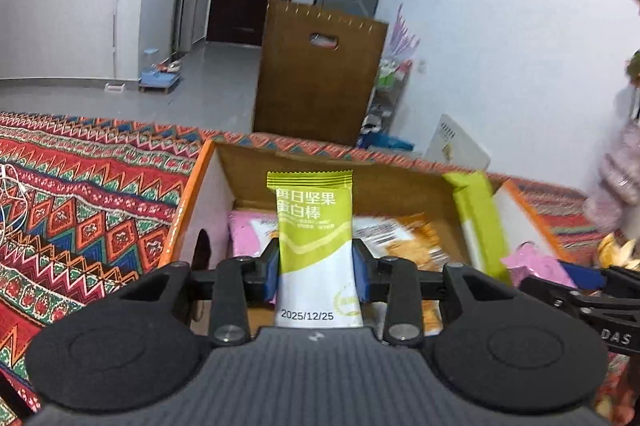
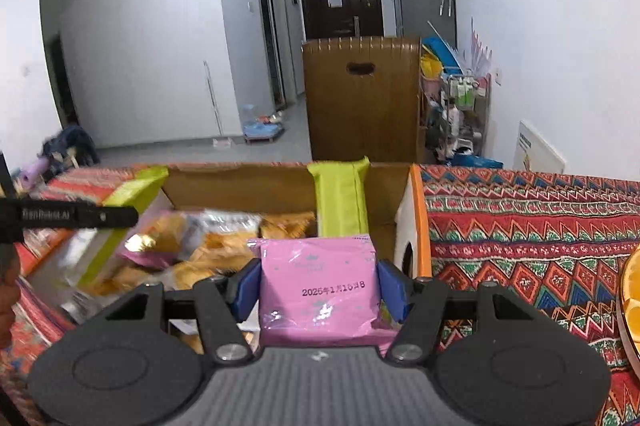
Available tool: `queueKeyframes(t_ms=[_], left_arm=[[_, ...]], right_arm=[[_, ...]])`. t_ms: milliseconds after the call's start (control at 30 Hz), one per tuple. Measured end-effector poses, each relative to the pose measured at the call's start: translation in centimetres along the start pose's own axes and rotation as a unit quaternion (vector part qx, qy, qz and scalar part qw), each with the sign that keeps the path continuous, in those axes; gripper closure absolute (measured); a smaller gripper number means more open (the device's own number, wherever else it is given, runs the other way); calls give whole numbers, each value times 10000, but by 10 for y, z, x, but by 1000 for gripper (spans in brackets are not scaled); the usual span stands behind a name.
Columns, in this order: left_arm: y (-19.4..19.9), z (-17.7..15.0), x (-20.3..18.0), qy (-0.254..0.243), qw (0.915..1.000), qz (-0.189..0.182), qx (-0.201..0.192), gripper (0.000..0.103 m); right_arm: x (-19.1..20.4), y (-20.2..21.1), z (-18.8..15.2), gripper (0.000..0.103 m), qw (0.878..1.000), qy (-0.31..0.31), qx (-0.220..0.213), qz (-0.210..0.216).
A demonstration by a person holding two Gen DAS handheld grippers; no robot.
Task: Organize snacks
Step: 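Lower both packets into the box and open both tools, then withdraw both tools from the box back over the loose snacks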
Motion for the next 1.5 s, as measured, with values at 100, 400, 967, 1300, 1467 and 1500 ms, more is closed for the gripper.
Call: queueKeyframes(t_ms=[100, 400, 967, 1300, 1467, 1500], left_arm=[[-9, -12, 5, -19, 9998, 3, 214, 63], [5, -12, -6, -330, 9993, -168, -54, 32], [104, 5, -13, -495, 9978, -48, -431, 9], [230, -16, -35, -673, 9940, -143, -853, 2], [287, -45, -44, -591, 9934, -240, -948, 1], [296, -51, -44, -570, 9936, -241, -949, 0]], right_arm=[[8, -3, -4, 42, 9995, 310, 15, -90], [19, -3, -6, 26, 9985, 528, -8, -142], [36, 78, 19, 22, 9971, 654, -392, -30], [55, 185, 15, 14, 9943, 847, -642, 100], [66, 233, -9, 14, 9942, 865, -616, 195], [69, 242, -14, 14, 9943, 853, -614, 192]])
Point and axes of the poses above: each gripper's, at about its wrist camera, not at the fingertips, and y roughly against the way its jaws point, x to its left, z to its top, the point moved 3 cm from there along -y, roughly the way its jaws point, and after that the axes turned 9 degrees about -x, right-handed, at the moved point
